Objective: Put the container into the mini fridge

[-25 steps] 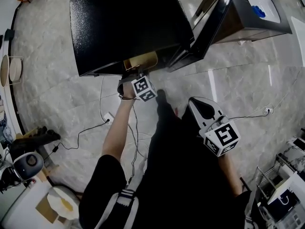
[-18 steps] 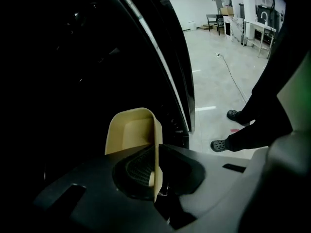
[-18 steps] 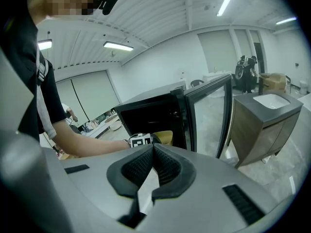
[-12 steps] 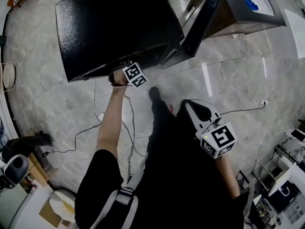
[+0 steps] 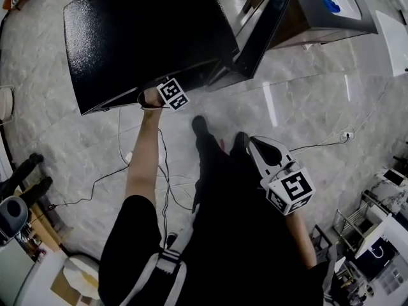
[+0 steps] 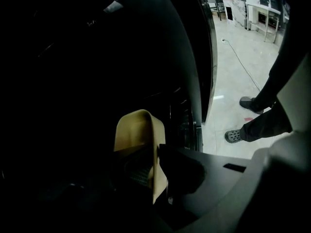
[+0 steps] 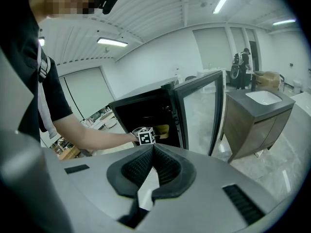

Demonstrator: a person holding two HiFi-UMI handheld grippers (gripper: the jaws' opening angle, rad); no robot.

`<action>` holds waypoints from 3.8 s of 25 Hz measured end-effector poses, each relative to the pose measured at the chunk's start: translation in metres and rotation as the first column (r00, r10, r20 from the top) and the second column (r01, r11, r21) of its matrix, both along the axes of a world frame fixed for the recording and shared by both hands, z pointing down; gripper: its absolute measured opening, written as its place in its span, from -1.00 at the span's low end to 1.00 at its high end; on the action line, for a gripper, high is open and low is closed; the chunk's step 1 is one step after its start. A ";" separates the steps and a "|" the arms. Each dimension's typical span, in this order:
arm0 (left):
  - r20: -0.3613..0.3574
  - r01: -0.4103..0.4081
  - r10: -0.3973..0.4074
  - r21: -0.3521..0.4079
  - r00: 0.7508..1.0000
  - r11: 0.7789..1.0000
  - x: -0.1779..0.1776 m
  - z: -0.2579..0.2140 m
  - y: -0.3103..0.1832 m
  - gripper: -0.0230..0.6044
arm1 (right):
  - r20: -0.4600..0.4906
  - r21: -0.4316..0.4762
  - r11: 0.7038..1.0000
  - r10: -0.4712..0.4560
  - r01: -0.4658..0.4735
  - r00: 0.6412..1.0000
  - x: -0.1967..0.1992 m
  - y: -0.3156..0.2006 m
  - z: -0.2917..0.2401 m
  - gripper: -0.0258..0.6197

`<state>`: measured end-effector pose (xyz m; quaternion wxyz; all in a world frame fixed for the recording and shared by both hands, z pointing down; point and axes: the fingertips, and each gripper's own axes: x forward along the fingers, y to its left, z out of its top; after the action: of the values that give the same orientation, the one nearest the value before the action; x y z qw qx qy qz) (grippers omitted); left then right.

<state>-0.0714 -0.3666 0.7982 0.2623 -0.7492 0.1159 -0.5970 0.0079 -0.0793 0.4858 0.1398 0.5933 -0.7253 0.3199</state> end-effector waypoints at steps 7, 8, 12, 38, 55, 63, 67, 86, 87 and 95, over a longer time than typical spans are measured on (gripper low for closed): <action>0.002 0.020 -0.020 0.044 1.000 0.999 0.001 0.004 -0.007 -0.77 | -0.005 -0.003 1.000 0.009 -0.009 1.000 0.003 0.004 0.001 -0.87; -0.001 0.027 -0.027 0.044 1.000 0.999 0.001 0.003 -0.008 -0.76 | -0.007 -0.004 1.000 0.009 -0.009 1.000 0.003 0.004 0.000 -0.87; 0.001 0.042 -0.042 0.017 0.999 0.999 -0.001 0.004 -0.005 -0.51 | -0.010 -0.004 1.000 0.013 -0.013 1.000 0.003 0.006 -0.001 -0.87; -0.073 0.059 -0.052 0.103 0.996 0.993 -0.022 -0.101 0.080 -0.48 | 0.047 0.201 0.970 -0.148 0.136 0.988 -0.033 -0.027 -0.024 -0.87; -0.128 0.276 -0.259 0.135 0.957 0.952 -0.030 -0.167 0.181 -0.48 | 0.077 0.295 0.899 -0.360 0.324 0.930 -0.007 -0.001 -0.049 -0.87; -0.197 0.383 -0.356 0.117 0.913 0.916 0.011 -0.205 0.266 -0.47 | 0.087 0.294 0.877 -0.420 0.380 0.903 0.036 0.062 -0.058 -0.87; -0.237 0.434 -0.400 0.113 0.885 0.894 0.030 -0.224 0.314 -0.48 | 0.095 0.276 0.860 -0.468 0.428 0.879 0.053 0.098 -0.050 -0.87; -0.796 0.627 -0.576 -0.356 0.185 0.693 0.038 -0.402 0.428 -0.75 | 0.066 0.363 0.754 -0.607 0.547 0.792 0.065 0.156 -0.093 -0.87; -0.808 0.601 -0.571 -0.386 0.146 0.700 0.038 -0.411 0.433 -0.78 | 0.058 0.378 0.746 -0.611 0.549 0.790 0.063 0.156 -0.099 -0.87; -0.836 0.455 -0.547 -0.474 0.036 0.754 0.046 -0.445 0.468 -0.81 | 0.006 0.452 0.696 -0.628 0.558 0.778 0.051 0.167 -0.120 -0.87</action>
<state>-0.0257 0.1018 0.3534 -0.1180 -0.8665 0.4791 -0.0752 0.0585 0.0881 0.3661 0.0440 0.3148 -0.9381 0.1375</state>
